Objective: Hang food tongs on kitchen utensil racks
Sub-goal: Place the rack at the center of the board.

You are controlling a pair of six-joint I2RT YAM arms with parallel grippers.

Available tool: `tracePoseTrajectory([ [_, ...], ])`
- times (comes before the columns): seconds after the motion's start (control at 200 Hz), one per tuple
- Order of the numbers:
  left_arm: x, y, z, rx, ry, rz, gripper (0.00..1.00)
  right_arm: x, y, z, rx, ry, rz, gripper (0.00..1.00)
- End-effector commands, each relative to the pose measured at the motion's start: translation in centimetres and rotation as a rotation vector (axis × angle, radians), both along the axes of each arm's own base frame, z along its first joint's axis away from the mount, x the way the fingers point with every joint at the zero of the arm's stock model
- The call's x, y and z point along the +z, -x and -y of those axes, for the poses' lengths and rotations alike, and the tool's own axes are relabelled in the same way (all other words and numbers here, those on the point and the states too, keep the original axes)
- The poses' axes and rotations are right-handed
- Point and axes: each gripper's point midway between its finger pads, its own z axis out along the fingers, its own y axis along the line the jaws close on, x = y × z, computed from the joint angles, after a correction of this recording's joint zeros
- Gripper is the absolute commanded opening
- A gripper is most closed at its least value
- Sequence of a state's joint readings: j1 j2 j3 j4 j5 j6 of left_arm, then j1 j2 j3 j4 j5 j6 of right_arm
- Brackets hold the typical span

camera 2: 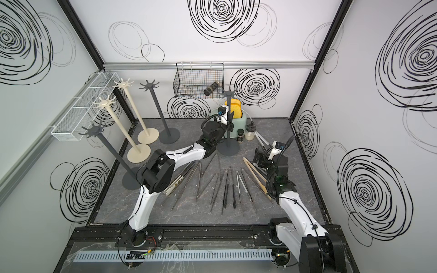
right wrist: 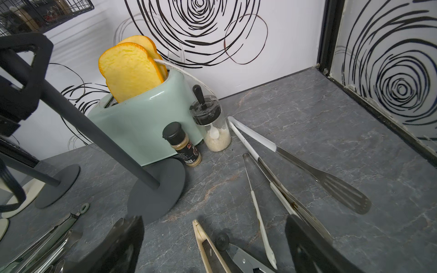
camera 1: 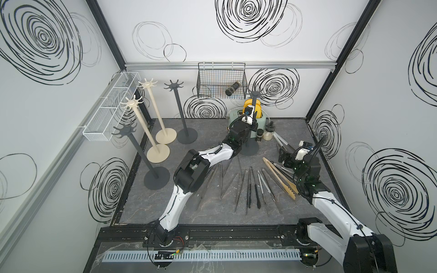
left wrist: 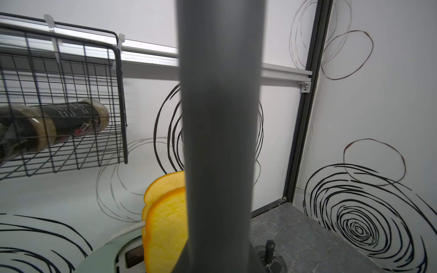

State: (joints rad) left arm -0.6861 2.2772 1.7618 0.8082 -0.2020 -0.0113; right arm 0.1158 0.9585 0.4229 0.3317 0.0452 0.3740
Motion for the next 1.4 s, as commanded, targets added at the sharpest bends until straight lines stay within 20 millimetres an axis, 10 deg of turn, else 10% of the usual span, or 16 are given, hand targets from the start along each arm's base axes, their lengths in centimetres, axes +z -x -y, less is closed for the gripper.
tracePoseTrajectory([
  [0.0, 6.6, 0.4, -1.3, 0.002, 0.141, 0.17, 0.0, 0.3, -0.2, 0.0, -0.002, -0.017, 0.019, 0.95],
  [0.761, 2.4, 1.1, 0.2, -0.026, 0.11, 0.102, 0.0, 0.0, -0.3, 0.3, -0.012, -0.024, 0.008, 0.97],
  [0.936, 1.8, 1.3, -0.2, -0.011, 0.073, 0.093, 0.31, 0.0, -0.3, 0.4, -0.018, -0.024, 0.006, 0.98],
  [1.396, 2.5, 5.4, -2.9, -0.017, -0.053, 0.05, 0.65, 0.4, 0.1, 0.4, -0.015, -0.032, 0.008, 1.0],
])
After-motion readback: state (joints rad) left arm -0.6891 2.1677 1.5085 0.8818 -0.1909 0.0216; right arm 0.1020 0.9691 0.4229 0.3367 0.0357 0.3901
